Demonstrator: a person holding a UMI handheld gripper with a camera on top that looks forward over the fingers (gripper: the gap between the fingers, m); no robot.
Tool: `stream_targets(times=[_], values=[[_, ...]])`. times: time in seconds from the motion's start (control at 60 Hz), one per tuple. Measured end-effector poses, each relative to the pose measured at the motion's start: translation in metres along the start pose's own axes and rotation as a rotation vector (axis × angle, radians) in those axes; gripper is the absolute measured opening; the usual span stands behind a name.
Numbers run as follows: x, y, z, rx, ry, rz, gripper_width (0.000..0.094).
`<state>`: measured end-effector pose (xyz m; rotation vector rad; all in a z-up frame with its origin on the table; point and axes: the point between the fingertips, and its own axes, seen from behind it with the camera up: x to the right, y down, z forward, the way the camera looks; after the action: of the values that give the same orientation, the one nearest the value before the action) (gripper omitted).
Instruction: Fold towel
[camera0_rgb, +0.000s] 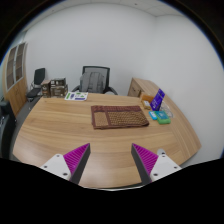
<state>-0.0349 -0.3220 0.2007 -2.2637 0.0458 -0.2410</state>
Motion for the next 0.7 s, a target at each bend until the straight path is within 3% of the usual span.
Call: stream_targets(times=[0.25,0.5,0.65,0.7], values=[[-0.068,-0.040,0.183,0.012,-0.158,-0.054,0.0858],[-0.098,-0.066,0.328,-0.012,-0.185,-0.107,0.0851],[-0.108,-0.054,0.371,-0.072,-0.208,-0.103,0.0702],[-0.107,-0.061,0.375,-0.043,-0.202,-0.092,0.0618]])
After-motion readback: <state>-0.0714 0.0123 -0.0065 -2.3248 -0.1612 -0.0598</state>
